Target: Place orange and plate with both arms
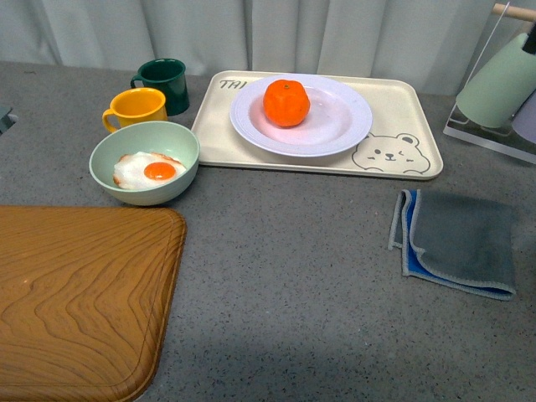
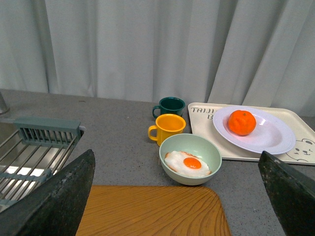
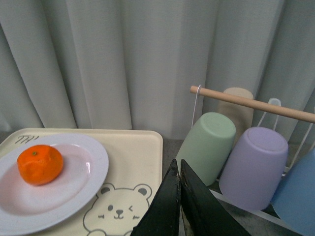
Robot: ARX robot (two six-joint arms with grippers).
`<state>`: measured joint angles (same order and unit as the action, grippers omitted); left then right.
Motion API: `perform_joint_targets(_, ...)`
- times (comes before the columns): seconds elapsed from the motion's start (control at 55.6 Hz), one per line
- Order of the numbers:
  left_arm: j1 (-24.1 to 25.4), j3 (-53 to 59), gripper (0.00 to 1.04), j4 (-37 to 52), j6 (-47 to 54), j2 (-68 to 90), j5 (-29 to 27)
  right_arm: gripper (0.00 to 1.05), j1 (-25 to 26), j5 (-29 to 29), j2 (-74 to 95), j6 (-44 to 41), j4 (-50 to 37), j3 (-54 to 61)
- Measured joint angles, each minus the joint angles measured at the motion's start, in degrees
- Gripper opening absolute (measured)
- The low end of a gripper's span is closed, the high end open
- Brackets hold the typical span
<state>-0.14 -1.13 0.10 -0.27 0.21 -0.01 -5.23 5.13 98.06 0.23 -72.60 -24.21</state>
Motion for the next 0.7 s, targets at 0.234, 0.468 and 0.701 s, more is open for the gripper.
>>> perform_joint_targets(0.234, 0.0, 0.0, 0.98, 0.0, 0.0, 0.0, 0.0, 0.01, 1.9, -1.6, -15.3, 0.0, 6.0, 9.8)
perform_joint_targets(0.468, 0.0, 0.0, 0.98, 0.0, 0.0, 0.0, 0.0, 0.01, 5.1, -4.8, -26.3, -0.1, 10.4, 15.6)
perform_joint_targets(0.701, 0.0, 0.0, 0.98, 0.0, 0.0, 0.0, 0.0, 0.01, 5.1, -4.9, -37.4, -0.1, 17.3, 19.9)
